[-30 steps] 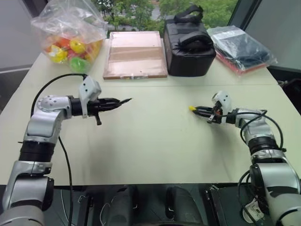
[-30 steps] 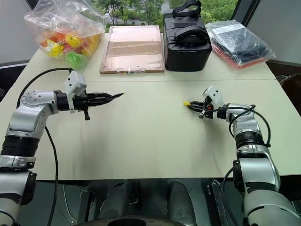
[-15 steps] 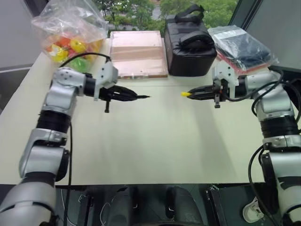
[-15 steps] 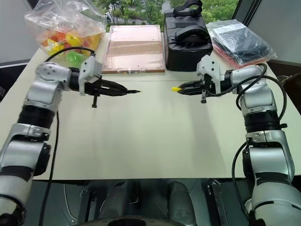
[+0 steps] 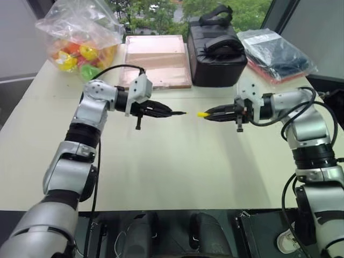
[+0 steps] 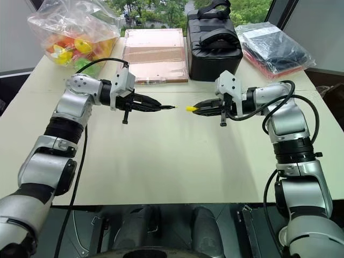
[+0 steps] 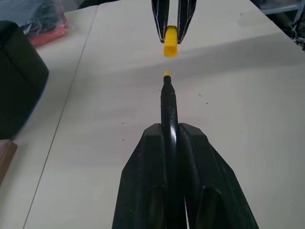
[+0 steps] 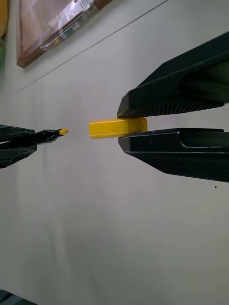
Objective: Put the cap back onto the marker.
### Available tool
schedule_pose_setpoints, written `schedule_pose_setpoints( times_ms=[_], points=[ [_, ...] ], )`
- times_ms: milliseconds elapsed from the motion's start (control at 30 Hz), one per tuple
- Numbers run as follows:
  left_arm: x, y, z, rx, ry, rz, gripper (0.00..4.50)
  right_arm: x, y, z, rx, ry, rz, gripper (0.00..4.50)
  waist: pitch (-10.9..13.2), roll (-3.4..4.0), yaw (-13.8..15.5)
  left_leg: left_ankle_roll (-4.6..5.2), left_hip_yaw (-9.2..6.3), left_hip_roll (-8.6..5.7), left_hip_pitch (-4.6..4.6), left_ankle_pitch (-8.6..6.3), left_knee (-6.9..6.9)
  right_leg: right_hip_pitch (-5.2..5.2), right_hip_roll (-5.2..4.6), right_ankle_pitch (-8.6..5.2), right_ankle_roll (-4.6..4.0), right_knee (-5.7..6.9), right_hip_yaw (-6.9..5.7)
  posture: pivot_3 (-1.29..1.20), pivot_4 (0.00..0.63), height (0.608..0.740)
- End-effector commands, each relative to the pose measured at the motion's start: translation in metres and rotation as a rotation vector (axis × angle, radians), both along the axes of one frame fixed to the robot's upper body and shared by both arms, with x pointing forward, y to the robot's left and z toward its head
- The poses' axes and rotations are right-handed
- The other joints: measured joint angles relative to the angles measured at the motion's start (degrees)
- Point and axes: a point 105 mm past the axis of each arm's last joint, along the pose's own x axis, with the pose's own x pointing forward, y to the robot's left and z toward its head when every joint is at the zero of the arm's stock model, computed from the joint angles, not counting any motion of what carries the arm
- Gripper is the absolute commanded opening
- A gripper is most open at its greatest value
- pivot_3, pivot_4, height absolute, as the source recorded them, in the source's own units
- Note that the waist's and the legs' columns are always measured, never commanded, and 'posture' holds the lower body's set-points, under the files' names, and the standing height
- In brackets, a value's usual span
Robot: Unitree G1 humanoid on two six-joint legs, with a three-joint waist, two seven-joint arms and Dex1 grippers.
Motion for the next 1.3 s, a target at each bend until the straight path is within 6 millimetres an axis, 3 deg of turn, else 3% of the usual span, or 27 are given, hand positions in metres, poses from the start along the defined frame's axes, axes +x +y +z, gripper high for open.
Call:
schedule_pose_setpoints(
  times_ms=[33,1300],
  points=[
    [0.001,-0.006,0.016,-0.028,-0.055,-0.013,0.00,-0.004,0.009,0.012,0.031,-0.051,0.032,0.08,0.0,0.00,0.0,0.00,0.00,0.00,0.00,0.00,0.00,0.00,0.00,0.00,0.00,0.00,0.00,0.00,0.150,0.740],
    [-0.005,-0.033,0.005,-0.026,-0.055,-0.067,0.00,-0.003,0.034,0.012,0.025,-0.081,0.092,0.08,0.0,0.00,0.1,0.01,-0.01,0.00,0.00,0.00,0.00,0.00,0.00,0.00,0.00,0.00,0.00,0.00,0.150,0.740]
  ],
)
